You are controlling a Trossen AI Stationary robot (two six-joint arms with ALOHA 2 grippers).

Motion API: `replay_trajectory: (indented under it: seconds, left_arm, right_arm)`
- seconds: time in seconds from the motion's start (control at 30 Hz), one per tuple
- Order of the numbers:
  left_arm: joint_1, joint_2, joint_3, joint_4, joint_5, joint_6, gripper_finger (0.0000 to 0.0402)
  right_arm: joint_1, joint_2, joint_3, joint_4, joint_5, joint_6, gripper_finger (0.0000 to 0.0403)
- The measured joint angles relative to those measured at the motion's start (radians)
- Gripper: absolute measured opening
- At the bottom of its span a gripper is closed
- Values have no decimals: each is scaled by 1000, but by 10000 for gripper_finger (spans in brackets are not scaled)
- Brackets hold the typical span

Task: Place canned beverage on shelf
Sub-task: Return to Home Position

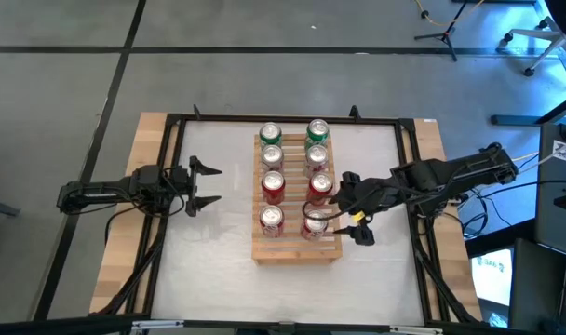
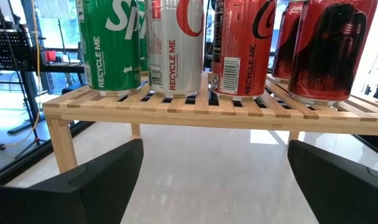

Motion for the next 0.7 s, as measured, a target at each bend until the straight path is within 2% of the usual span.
replay_trajectory:
  seconds: [0.13, 0.43, 0.57, 0.7]
  left_arm:
    - [0, 0, 0, 0, 0, 0, 391]
    - [0, 0, 0, 0, 0, 0, 391]
    - [0, 0, 0, 0, 0, 0, 391]
    - [0, 0, 0, 0, 0, 0, 391]
  right_arm:
    - [0, -27, 0, 0, -7, 72, 383]
    - [0, -96, 1, -69, 35, 105, 378]
    - [0, -127, 1, -127, 93, 99, 342]
    - [0, -159, 1, -194, 158, 83, 274]
